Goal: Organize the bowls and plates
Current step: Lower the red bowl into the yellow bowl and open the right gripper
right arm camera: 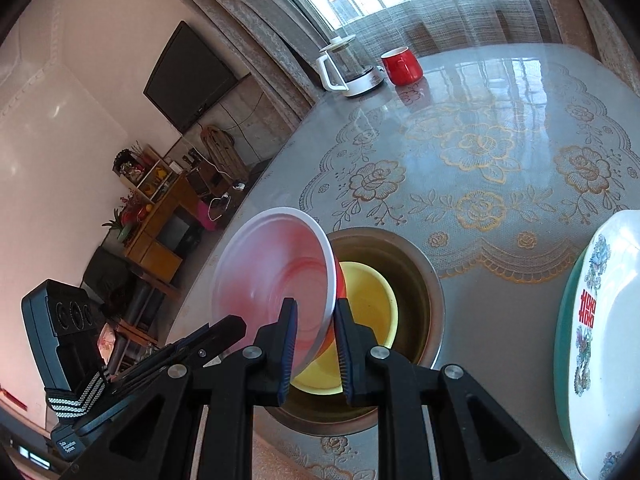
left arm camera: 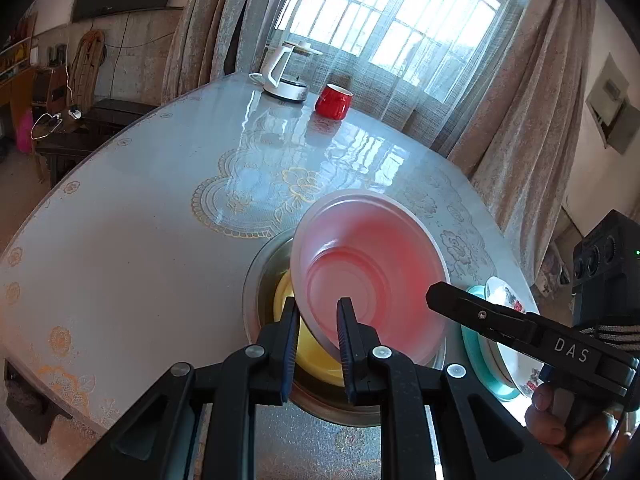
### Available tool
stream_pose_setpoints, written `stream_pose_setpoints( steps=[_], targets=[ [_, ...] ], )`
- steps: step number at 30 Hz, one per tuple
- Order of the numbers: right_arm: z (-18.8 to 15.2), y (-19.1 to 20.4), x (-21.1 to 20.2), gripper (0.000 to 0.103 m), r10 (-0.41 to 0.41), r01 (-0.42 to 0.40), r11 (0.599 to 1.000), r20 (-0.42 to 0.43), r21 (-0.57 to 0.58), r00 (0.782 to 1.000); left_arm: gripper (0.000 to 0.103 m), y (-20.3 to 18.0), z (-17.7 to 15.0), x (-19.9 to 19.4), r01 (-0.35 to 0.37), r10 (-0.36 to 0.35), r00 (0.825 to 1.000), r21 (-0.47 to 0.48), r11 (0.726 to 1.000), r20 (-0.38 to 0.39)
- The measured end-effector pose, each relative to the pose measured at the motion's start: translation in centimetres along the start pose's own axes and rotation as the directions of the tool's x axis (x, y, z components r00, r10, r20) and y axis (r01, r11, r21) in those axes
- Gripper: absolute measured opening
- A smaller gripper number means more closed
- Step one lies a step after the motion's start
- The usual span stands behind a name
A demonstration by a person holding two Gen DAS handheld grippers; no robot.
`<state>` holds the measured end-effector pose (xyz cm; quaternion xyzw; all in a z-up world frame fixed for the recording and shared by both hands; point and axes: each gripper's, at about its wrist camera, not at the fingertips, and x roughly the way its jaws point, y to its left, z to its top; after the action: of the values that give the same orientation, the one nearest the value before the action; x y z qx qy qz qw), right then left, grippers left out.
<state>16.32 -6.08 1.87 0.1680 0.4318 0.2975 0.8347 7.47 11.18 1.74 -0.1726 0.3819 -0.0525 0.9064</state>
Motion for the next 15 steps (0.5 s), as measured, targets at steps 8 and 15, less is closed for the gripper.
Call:
stream_pose_setpoints(
  steps=[8, 15],
  targets=[
    [-0.6, -2.2, 1.6, 0.021, -0.015, 0.018, 0.998, -0.045, 0.053, 0.999, 0.018, 0.0, -1.0, 2.3, -0.027, 0.027, 0.998, -0.004, 1.000, -0.063],
    [-1.0, -2.9, 1.8, 0.021, -0.032, 0.035, 0.997, -0.055, 0.063, 0.998, 0.018, 0.1, -1.1, 2.9, -0.068, 0.068, 0.996, 0.007, 0.998, -0.060]
  ],
)
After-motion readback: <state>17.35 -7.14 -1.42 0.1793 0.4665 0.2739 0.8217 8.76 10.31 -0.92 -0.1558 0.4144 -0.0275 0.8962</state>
